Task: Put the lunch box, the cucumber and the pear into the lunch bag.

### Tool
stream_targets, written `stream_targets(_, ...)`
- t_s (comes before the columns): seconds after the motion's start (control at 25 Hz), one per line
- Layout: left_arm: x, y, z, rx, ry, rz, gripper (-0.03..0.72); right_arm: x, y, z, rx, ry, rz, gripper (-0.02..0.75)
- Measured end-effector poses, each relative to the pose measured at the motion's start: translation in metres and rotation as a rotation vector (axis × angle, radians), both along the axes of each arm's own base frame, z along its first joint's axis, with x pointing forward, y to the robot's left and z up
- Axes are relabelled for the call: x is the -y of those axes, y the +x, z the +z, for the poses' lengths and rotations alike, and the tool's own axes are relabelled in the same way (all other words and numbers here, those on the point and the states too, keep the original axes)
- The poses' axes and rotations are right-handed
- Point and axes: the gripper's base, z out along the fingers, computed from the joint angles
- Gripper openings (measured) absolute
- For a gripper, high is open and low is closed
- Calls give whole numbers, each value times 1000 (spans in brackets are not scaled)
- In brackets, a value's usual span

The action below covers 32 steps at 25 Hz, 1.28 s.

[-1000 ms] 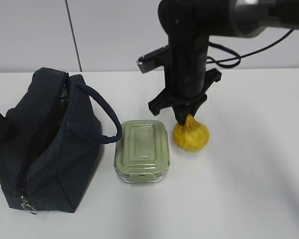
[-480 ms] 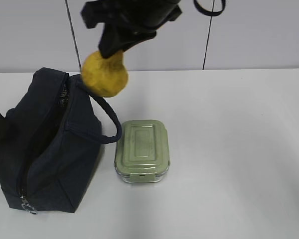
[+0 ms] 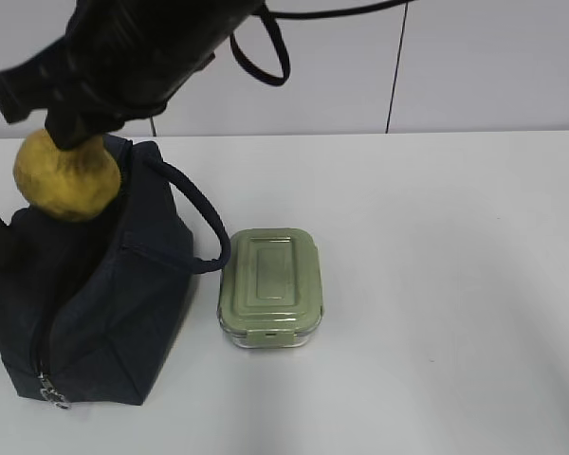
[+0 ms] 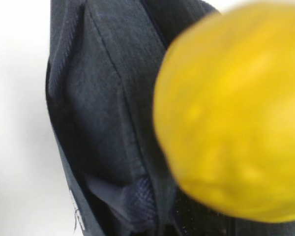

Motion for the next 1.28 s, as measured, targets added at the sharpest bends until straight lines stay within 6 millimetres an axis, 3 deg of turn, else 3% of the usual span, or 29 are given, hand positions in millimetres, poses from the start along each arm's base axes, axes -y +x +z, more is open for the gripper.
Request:
stream_targets(0.12,0,0,0,-1,0,0,1,-3,4,-14,-22,-39,6,116)
stream_targets(0.16,0,0,0,-1,0,0,1,-5,9,-35,-44,-127,11,116)
stream_targets(0.28,0,0,0,-1,0,0,1,-2,13,-55,-84,-247,-12,115)
stream_targets(0.52,0,0,0,-2,0,-1,1,-2,14,-63,-108,-268,-23,132)
stream_targets(0.6,0,0,0,-2,0,-1,1,-4,14,-63,-118,-250,-24,195)
stream_targets(0.72,0,0,0,-2,0,-1,1,-5,13,-60,-108,-233,-12,405)
stream_targets(0.8,0,0,0,-2,0,-1,1,-3,12,-52,-89,-217,-10,497)
stream_targets(0.92,0,0,0,-3,1,-1,1,3,11,-38,-66,-193,-21,521)
stream_targets(1.04,0,-1,0,-6,4,-3,1,15,10,-28,-65,-173,-54,510)
stream_targets(1.16,0,-1,0,-7,4,-3,1,39,9,-28,-76,-169,-105,489)
stream_targets(1.28,0,-1,0,-9,5,-4,1,84,7,-47,-124,-178,-203,484)
